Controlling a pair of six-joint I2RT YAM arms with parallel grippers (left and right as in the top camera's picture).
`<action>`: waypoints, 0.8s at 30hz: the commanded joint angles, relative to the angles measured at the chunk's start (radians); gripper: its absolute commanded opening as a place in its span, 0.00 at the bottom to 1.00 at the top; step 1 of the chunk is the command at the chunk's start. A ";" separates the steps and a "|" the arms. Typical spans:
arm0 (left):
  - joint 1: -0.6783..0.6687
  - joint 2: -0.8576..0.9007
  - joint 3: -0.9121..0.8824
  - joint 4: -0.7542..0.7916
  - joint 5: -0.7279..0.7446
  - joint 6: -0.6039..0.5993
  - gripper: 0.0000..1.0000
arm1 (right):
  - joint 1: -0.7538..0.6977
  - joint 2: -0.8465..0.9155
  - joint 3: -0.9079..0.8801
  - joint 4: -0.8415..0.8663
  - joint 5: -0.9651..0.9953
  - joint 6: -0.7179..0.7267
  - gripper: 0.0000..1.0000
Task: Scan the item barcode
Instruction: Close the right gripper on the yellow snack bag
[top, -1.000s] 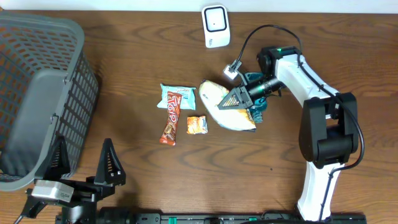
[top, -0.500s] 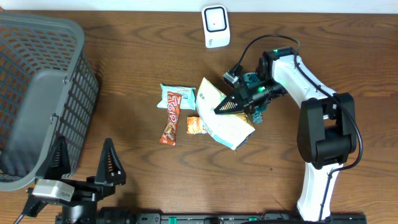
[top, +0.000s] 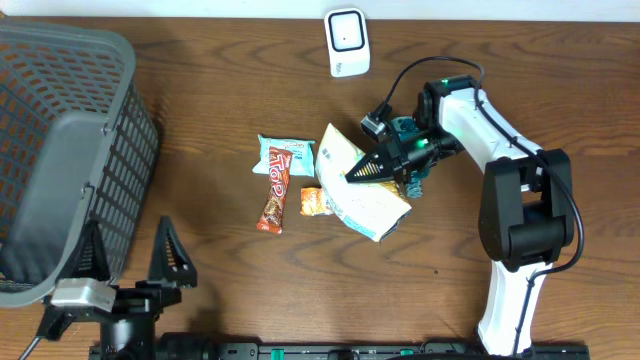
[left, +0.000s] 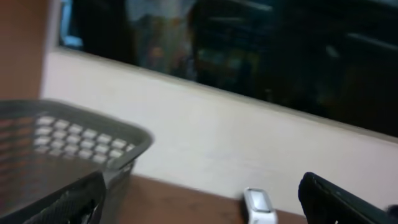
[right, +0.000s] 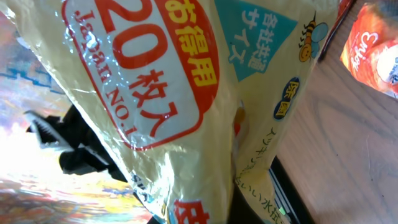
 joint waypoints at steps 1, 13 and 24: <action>-0.003 -0.003 -0.018 -0.047 -0.111 -0.001 0.99 | -0.005 -0.007 -0.001 -0.003 -0.039 -0.016 0.01; -0.003 -0.003 -0.085 -0.238 -0.109 -0.002 0.99 | -0.005 -0.007 -0.001 0.016 0.013 -0.016 0.01; -0.003 -0.003 -0.098 -0.377 -0.109 -0.002 0.99 | -0.003 -0.007 -0.001 0.058 0.014 -0.016 0.01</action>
